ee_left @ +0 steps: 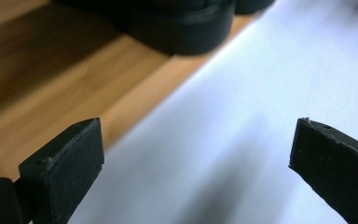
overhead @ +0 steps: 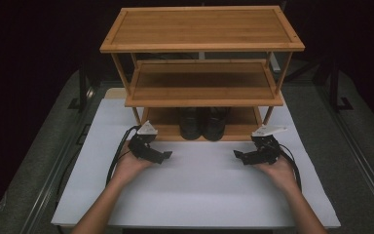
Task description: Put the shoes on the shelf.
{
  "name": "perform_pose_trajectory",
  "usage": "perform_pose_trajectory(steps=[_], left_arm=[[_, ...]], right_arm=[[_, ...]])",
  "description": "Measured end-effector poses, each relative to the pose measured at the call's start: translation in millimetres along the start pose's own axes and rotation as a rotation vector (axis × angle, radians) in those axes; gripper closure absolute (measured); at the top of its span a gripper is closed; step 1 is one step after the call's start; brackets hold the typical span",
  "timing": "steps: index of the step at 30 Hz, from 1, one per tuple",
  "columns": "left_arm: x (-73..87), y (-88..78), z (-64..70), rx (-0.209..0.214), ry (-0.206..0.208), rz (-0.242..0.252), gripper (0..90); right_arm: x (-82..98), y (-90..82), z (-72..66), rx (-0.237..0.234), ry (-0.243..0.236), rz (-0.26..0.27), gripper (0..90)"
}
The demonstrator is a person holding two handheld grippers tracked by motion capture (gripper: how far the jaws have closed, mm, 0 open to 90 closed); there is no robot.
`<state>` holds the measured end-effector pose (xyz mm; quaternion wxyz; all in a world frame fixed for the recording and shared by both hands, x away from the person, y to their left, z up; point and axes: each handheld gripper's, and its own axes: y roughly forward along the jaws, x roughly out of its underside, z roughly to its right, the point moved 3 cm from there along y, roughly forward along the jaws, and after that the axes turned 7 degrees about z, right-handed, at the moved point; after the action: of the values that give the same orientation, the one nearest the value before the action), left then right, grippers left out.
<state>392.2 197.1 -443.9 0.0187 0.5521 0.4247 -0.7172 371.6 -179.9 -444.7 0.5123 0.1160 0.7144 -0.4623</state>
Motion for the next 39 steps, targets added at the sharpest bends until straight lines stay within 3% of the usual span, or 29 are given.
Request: perform_pose_trajectory(steps=[3, 14, 22, 31, 39], left_arm=[[12.9, -17.1, 3.6, -0.009, 0.003, -0.012, 2.5], [53.8, -67.9, 17.8, -0.059, 0.01, -0.042, 2.5], [83.4, -96.7, 25.8, -0.089, -0.001, -0.062, 2.5], [108.2, -104.6, 30.9, -0.104, -0.006, -0.098, 2.5], [112.2, -103.6, 28.7, -0.094, -0.015, -0.063, 0.0]], right_arm=[[12.5, -11.1, 2.3, 0.013, 0.007, -0.013, 2.4], [48.8, -56.4, -2.0, 0.032, 0.024, 0.003, 0.7], [82.0, -83.4, -0.2, 0.074, 0.054, -0.057, 0.7], [99.1, -89.9, 0.9, 0.118, 0.059, -0.111, 0.7], [99.6, -89.8, 0.8, 0.121, 0.054, -0.112, 0.7]])
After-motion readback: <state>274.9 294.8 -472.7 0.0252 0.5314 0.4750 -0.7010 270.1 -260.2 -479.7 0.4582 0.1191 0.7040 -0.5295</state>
